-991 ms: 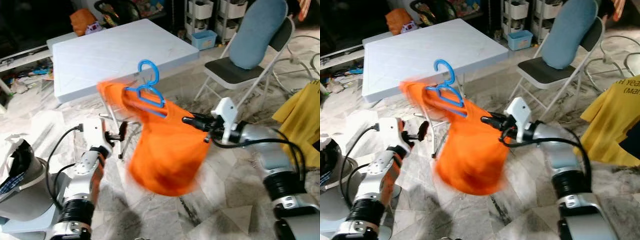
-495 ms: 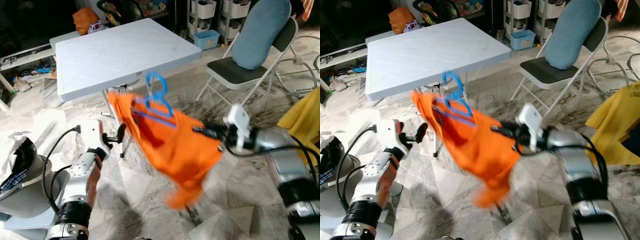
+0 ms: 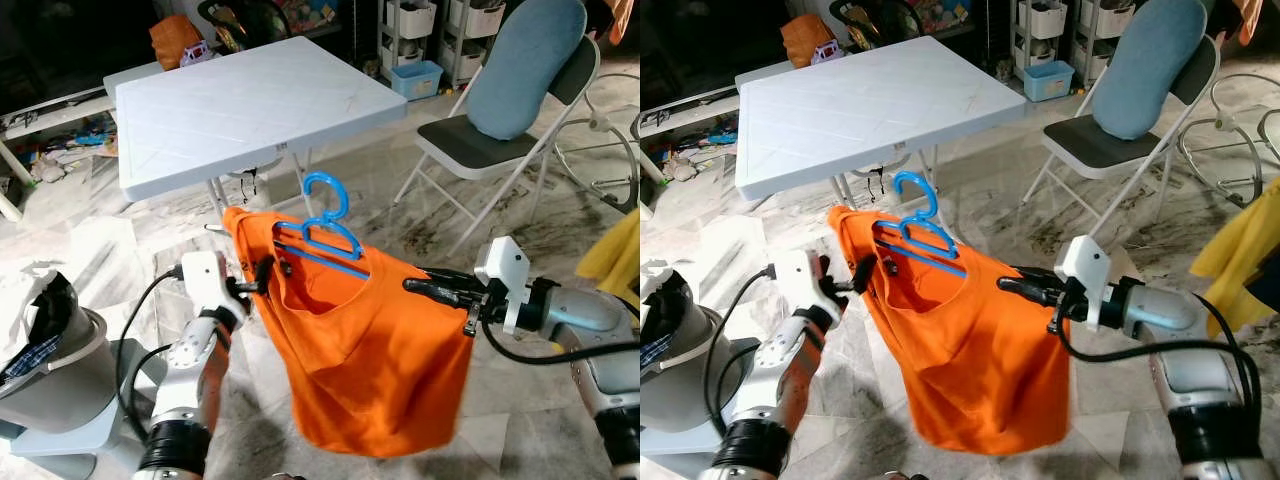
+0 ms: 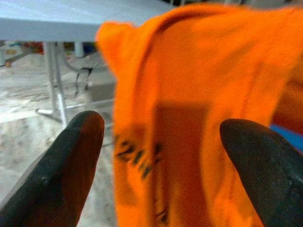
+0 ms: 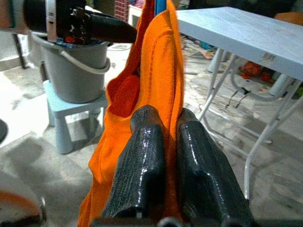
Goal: Hang hanger
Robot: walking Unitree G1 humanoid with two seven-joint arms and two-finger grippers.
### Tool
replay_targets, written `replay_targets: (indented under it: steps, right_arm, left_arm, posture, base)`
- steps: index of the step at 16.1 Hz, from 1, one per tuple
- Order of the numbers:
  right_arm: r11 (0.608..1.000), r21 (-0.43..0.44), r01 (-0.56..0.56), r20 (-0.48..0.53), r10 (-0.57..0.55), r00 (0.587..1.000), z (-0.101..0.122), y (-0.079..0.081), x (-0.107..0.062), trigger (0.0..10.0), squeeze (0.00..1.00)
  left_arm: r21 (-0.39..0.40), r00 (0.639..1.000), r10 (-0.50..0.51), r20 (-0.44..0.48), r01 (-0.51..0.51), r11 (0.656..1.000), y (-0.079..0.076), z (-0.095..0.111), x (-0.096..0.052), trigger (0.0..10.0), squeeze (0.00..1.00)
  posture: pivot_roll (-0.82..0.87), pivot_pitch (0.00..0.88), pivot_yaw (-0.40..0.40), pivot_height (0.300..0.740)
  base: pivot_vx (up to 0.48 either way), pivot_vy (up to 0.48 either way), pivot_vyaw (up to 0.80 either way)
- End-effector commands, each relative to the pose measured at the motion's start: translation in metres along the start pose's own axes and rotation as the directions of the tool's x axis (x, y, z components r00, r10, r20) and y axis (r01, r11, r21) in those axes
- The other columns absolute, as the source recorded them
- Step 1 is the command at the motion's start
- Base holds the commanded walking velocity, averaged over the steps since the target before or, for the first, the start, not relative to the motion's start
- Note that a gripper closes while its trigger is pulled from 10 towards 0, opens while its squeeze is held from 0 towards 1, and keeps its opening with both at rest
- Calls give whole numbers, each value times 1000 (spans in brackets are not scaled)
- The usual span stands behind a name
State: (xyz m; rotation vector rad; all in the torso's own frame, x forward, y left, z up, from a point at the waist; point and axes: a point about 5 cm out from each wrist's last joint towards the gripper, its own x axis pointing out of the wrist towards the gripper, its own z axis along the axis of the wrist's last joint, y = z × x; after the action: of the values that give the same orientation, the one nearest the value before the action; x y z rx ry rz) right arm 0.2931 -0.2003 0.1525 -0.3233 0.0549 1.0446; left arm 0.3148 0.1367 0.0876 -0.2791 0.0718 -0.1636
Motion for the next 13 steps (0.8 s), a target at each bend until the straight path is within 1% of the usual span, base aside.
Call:
replay_targets:
  steps: [1,2,3,4,5,7,8,9,11,13]
  right_arm:
    - [1000,-30,11,56,-9,998,15,-1,5,10000,0]
    - [1000,-22,-3,63,4,998,18,3,6,10000,0]
    - [1000,-26,-8,56,9,998,17,5,6,10000,0]
    - [999,-31,-13,45,14,999,15,8,7,10000,0]
    - [1000,-24,-13,43,14,999,14,10,7,10000,0]
    - [999,-14,-29,44,30,999,15,16,10,10000,0]
    - [999,-9,-49,38,49,998,14,21,11,10000,0]
    - [998,-3,-63,32,63,997,14,23,10,10000,0]
    - [996,10,-89,31,89,996,14,27,5,10000,0]
    - [993,28,-118,21,117,993,17,29,-6,10000,0]
  left_arm:
    - [0,999,-39,14,39,999,-8,6,4,10000,0]
    - [-1,998,-49,26,49,999,-11,8,5,10000,0]
    - [1,997,-65,44,65,998,-14,11,6,10000,784]
    - [-8,995,-85,57,85,996,-18,14,7,10000,1000]
    - [-7,993,-101,57,102,995,-21,15,7,10000,1000]
    - [37,993,-110,51,108,993,-23,14,6,10000,1000]
    - [48,992,-108,65,105,993,-23,16,7,10000,545]
    - [59,993,-97,67,93,994,-21,18,9,10000,0]
    - [81,997,-61,46,57,995,-12,17,12,10000,0]
    - [110,999,-6,40,1,994,2,17,14,10000,0]
  posture:
    - [-112,0,137,740]
    - [-113,0,135,740]
    - [-113,0,135,740]
    - [-116,0,134,740]
    - [-116,0,134,740]
    - [-116,0,134,740]
    - [-116,0,134,740]
    - [-116,0,134,740]
    - [-123,0,135,740]
    - [-127,0,136,740]
  base:
    - [0,0,0]
    - [0,0,0]
    - [0,0,0]
    - [0,0,0]
    - [0,0,0]
    - [0,0,0]
    - [0,0,0]
    - [0,0,0]
    - [0,0,0]
    - [0,0,0]
